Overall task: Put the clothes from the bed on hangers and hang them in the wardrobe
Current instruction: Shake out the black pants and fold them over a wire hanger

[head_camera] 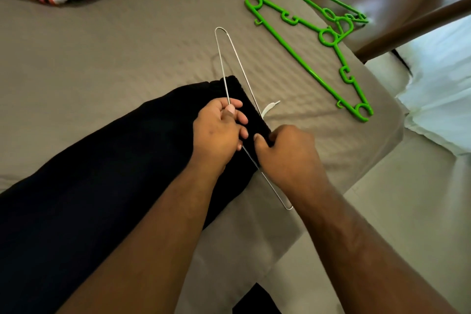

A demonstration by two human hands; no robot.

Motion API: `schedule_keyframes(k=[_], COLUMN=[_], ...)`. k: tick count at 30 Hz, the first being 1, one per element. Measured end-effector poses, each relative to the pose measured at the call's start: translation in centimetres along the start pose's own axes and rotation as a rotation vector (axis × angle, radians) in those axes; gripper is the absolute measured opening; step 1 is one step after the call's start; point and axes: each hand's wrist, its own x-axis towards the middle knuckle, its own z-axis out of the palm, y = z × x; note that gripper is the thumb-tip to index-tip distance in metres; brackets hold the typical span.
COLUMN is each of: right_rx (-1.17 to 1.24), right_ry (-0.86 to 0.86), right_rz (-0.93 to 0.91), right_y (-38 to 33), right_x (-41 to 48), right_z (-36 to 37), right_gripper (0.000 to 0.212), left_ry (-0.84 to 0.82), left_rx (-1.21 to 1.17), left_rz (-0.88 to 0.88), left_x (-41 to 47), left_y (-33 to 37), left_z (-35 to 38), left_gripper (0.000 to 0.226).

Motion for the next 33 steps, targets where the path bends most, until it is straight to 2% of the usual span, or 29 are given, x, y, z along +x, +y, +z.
schedule_keyframes(k=[2, 3, 6, 9, 12, 13, 16, 18, 21, 24, 25, 27, 28, 30, 31, 32, 33], right_rx=[0.110, 0.223, 0.561, 0.729, 0.847, 0.863, 0.896, 0.934, 0.885, 0.768, 0.773, 0.800, 0.745, 0.485, 0.379, 0.322, 0.325], right_ry=[-0.098, -0.094, 0.040, 0.023, -0.157, -0.224, -0.303, -0.280, -0.359, -0.399, -0.395, -0.400, -0.398, -0.385, -0.381, -0.379, -0.392], right_rz=[0.111, 0.169, 0.268, 0.198, 0.152, 0.135, 0.059, -0.063, -0.410, -0.549, -0.528, -0.345, -0.222, -0.043, 0.009, 0.054, 0.083], right_y=[0.2, 0.4, 0.4, -0.1, -1.0, -1.2, -1.8, -2.0, -1.9, -1.4, -1.2, -1.1, -1.2, -2.0, -2.7, -3.4, -4.0], right_x=[-0.1, 0.0, 0.3, 1.0, 1.5, 1.6, 1.4, 0.7, -1.2, -2.7, -2.7, -2.0, -1.5, -0.6, -0.2, 0.1, 0.4], right_z=[0.7, 1.1, 1.8, 2.4, 2.6, 2.4, 1.0, -0.1, -1.4, -1.8, -1.7, -1.4, -1.5, -1.5, -1.4, -1.3, -1.0], right_gripper=[0.040, 0.037, 0.046, 0.050, 0.055, 0.049, 0.017, 0.028, 0.051, 0.055, 0.055, 0.063, 0.080, 0.120, 0.122, 0.109, 0.082], left_ry=[0.007, 0.011, 0.034, 0.059, 0.103, 0.116, 0.167, 0.219, 0.318, 0.322, 0.292, 0.237, 0.211, 0.169, 0.153, 0.141, 0.140], left_rx=[0.017, 0.014, 0.012, 0.009, 0.047, 0.062, 0.098, 0.115, 0.208, 0.195, 0.149, 0.107, 0.101, 0.075, 0.065, 0.057, 0.054], left_rz=[-0.020, -0.030, -0.029, -0.008, 0.025, 0.031, 0.060, 0.068, 0.026, -0.089, -0.109, -0.118, -0.116, -0.104, -0.101, -0.099, -0.102], left_x=[0.0, 0.0, -0.1, -0.1, -0.1, -0.1, -0.4, -0.6, -0.1, 0.7, 0.7, 0.0, -0.5, -1.5, -1.9, -2.2, -2.5], left_y=[-0.6, -0.8, -1.1, -1.0, -1.1, -1.1, -1.0, -0.8, -1.3, -2.4, -2.6, -2.8, -2.8, -3.1, -3.3, -3.6, -3.7], left_z=[0.1, 0.1, -0.2, -0.8, -1.8, -2.2, -3.5, -4.2, -5.8, -7.6, -8.0, -8.3, -8.2, -8.0, -8.0, -7.9, -7.9], left_gripper=[0.023, 0.023, 0.022, 0.023, 0.024, 0.024, 0.024, 0.023, 0.021, 0.024, 0.025, 0.025, 0.025, 0.024, 0.025, 0.025, 0.025])
